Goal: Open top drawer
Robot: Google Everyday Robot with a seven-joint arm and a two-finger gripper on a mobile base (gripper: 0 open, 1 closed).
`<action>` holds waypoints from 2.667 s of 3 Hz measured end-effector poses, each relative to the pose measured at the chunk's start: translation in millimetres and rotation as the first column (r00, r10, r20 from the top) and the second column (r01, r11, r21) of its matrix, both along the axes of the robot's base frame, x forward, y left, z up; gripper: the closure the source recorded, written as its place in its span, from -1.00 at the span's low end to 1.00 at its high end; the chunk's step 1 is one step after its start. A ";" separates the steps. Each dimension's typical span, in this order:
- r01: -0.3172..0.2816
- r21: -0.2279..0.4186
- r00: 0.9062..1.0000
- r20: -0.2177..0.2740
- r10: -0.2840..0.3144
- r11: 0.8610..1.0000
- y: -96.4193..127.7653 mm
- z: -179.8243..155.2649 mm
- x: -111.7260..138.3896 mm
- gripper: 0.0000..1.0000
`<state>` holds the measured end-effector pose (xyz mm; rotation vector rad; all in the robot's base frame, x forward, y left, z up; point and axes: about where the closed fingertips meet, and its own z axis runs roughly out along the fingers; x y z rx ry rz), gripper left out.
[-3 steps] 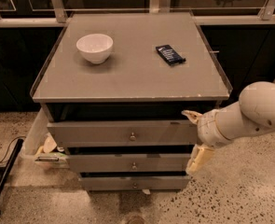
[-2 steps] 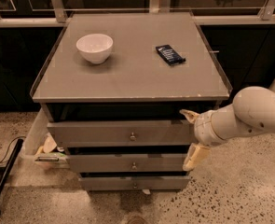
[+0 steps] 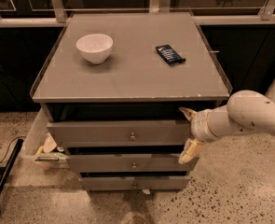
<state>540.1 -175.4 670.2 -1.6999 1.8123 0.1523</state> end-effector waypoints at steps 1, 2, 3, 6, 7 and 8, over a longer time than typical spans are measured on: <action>-0.009 0.033 1.000 -0.009 0.009 0.999 6.1 -25.7 26.2 -1.00; -0.016 0.038 1.000 -0.018 0.016 0.999 8.6 -32.7 30.3 -1.00; -0.025 0.051 0.998 -0.052 0.027 0.998 10.1 -41.6 33.1 -1.00; -0.025 0.051 0.998 -0.052 0.028 0.998 9.9 -34.6 36.9 0.30; -0.025 0.051 0.998 -0.052 0.028 0.998 10.0 -27.6 37.1 0.77; -0.034 0.059 0.999 -0.039 0.037 0.998 13.0 -20.0 29.4 1.00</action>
Offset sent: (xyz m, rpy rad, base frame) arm 0.0310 0.0014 -0.0260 0.0374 0.0018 -0.0014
